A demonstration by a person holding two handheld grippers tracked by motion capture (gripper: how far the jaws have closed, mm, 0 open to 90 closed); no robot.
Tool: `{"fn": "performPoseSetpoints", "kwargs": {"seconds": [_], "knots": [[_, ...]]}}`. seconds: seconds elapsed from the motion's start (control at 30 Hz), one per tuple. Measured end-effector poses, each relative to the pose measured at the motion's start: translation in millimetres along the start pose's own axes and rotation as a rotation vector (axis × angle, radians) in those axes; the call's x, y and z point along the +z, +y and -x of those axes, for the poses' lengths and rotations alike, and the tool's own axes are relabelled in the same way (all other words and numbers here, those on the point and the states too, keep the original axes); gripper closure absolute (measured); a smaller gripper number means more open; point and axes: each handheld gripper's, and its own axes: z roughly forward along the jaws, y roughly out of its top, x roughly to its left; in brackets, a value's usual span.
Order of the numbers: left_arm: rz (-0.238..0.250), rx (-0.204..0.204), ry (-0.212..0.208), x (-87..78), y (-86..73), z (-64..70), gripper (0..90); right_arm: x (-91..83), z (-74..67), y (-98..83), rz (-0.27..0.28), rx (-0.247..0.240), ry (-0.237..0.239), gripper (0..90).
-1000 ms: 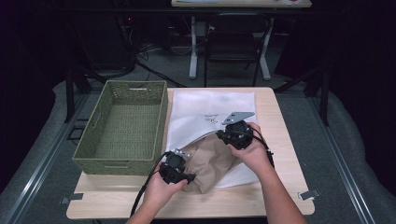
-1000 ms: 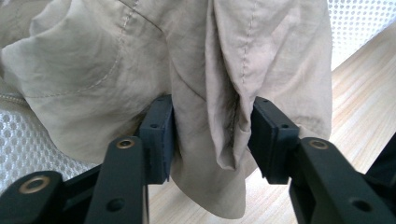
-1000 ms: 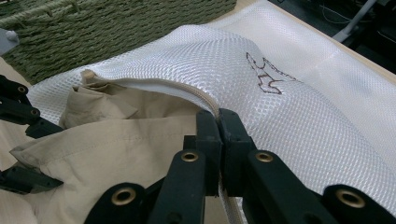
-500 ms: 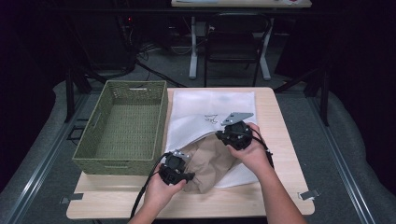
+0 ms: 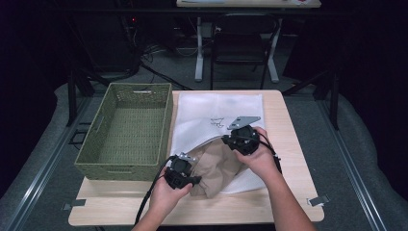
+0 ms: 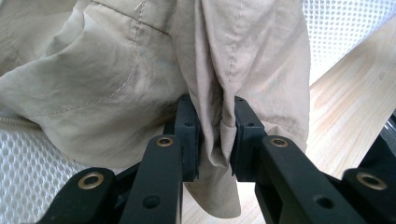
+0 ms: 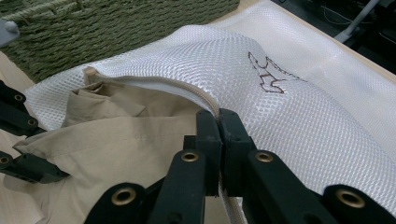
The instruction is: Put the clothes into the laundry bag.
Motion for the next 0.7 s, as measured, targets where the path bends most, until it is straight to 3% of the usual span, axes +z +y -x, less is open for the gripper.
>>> {"fn": "performPoseSetpoints", "kwargs": {"seconds": [0.7], "knots": [[0.016,-0.034,0.008,8.0,25.6,-7.7,76.5,1.1,-2.3,0.7,-0.001,-0.006,0.008,88.1]]}}
